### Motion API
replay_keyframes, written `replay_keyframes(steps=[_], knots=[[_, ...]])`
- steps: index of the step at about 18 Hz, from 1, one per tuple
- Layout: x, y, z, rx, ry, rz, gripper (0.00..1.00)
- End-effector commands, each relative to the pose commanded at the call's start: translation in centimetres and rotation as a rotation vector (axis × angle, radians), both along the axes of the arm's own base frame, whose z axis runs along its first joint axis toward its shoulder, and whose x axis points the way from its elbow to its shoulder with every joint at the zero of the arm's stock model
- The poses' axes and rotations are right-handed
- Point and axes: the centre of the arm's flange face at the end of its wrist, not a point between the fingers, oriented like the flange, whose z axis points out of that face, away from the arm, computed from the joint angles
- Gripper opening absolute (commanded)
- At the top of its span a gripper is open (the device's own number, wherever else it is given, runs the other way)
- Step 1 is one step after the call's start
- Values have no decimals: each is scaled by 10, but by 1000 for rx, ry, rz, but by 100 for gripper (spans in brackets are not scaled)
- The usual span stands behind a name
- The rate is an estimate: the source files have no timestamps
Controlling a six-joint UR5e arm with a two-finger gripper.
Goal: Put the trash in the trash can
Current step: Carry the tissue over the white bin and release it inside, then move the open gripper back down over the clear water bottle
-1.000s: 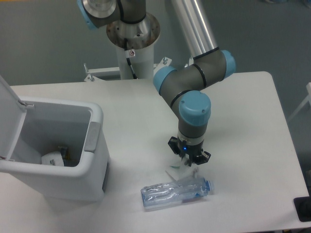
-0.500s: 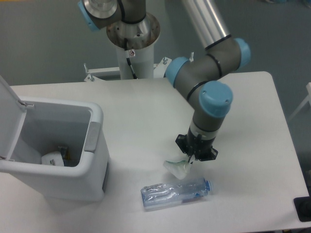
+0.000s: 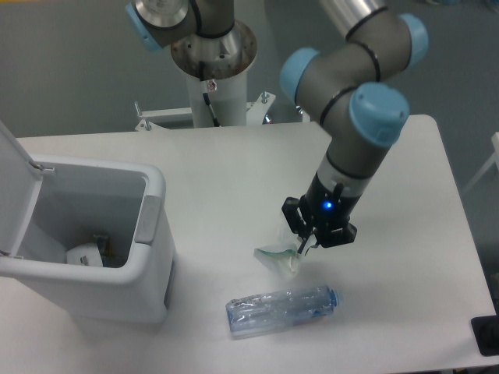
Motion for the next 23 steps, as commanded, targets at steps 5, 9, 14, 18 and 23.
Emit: replay_keyframes(steps=[5,9,14,18,23], knots=[[45,11,77,185,-12,-34,0],[107,27,118,260,22,-134,0],[192,40,133,280,38,-257,38],[226,58,121,284,39,-322,100],[231,60,109,277,14,-303,100]])
